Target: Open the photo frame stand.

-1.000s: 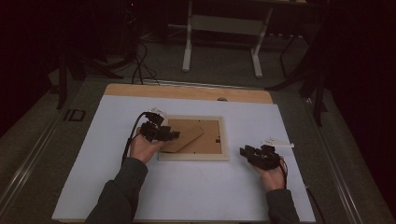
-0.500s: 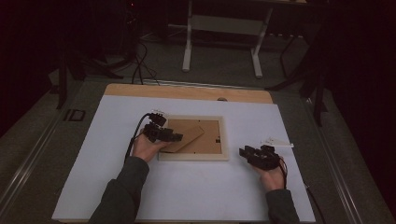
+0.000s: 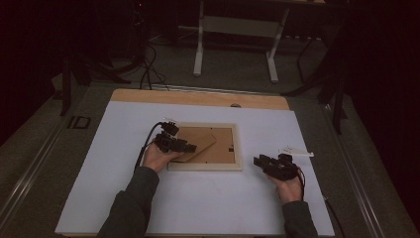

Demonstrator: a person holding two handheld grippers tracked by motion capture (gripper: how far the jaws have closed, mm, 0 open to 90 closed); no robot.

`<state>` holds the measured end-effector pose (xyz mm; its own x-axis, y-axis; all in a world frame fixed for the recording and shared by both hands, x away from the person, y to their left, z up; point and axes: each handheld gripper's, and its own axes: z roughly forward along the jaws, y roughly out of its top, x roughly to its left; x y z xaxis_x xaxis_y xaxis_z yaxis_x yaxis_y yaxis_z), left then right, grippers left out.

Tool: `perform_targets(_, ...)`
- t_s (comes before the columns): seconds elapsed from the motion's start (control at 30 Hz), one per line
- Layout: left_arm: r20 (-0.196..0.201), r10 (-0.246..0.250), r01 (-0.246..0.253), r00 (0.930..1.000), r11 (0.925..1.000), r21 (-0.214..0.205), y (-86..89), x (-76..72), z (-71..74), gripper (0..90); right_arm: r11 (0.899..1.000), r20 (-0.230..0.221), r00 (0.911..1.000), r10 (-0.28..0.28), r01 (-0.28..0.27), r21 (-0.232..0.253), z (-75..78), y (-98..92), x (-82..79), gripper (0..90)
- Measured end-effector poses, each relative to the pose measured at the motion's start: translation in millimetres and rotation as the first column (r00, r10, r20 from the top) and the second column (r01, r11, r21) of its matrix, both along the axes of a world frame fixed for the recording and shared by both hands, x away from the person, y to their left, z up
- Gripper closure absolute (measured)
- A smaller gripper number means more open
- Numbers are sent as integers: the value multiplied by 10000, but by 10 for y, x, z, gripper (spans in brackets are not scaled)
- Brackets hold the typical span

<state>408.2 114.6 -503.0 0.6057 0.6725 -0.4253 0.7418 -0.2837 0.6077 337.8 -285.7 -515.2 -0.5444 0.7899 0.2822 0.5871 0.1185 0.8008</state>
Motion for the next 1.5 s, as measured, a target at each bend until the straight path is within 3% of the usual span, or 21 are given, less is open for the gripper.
perform_targets(0.27,-91,-190,191,9998,9998,101,-26,5,-41,430,9999,-62,9999,95,-95,-60,-12,25,2,612)
perform_targets(0.43,-105,-250,250,9996,9997,-46,-18,3,-33,421,9999,-95,9999,112,-113,-67,-17,23,1,610)
perform_targets(0.6,-77,-352,353,9994,9993,144,-50,-6,-52,378,9999,-88,9999,125,-126,-90,-22,27,1,607)
perform_targets(0.8,4,-630,628,9980,9950,782,-91,-24,-74,339,9999,-97,9999,113,-114,-65,-24,20,1,603)
perform_targets(1.1,135,-673,660,9976,9946,803,-110,-29,-79,391,9999,-97,9999,136,-136,-62,-29,20,3,598)
perform_targets(1.5,275,-754,724,9968,9925,983,-121,-40,-74,397,9997,-154,9997,202,-204,-111,-38,47,3,597)
